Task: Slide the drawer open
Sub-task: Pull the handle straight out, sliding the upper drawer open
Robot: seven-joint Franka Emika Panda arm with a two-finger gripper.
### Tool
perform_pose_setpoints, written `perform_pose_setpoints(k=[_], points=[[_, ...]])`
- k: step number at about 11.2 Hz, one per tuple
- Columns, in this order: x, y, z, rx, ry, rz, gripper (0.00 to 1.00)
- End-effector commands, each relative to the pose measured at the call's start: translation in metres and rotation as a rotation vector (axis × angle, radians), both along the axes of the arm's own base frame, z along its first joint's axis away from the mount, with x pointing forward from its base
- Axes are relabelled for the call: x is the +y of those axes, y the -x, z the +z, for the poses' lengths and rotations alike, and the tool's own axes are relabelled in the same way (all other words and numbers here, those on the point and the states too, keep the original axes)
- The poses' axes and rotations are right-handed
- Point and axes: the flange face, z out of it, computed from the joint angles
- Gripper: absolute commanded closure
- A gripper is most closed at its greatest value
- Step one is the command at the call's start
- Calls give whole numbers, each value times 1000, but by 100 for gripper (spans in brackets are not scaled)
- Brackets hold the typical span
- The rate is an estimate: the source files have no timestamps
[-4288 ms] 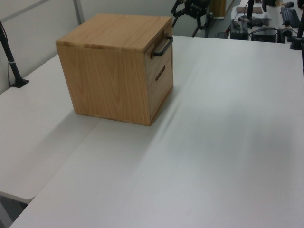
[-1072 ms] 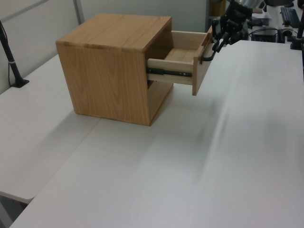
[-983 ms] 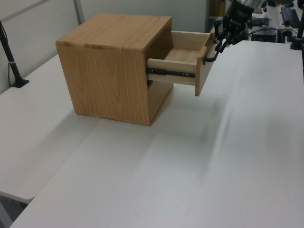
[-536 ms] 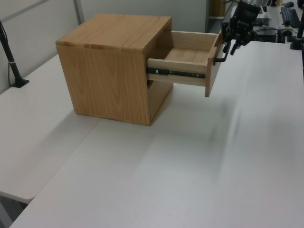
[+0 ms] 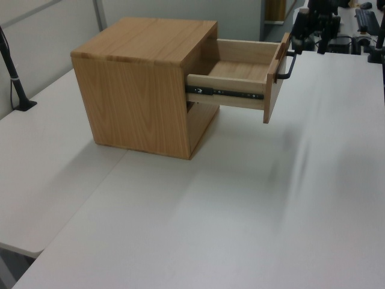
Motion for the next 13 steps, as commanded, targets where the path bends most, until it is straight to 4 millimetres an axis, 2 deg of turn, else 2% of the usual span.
perform_pose_setpoints(k=[1,3,4,7,10,13], points=[[-3,-9,17,7,92,416,0],[8,-45,3,35,158,495,0],[2,-60,-4,45,174,496,0],[-10,-83,-21,79,203,519,0],[-17,-76,-8,71,213,502,0],[-21,-71,-8,110,232,510,0]])
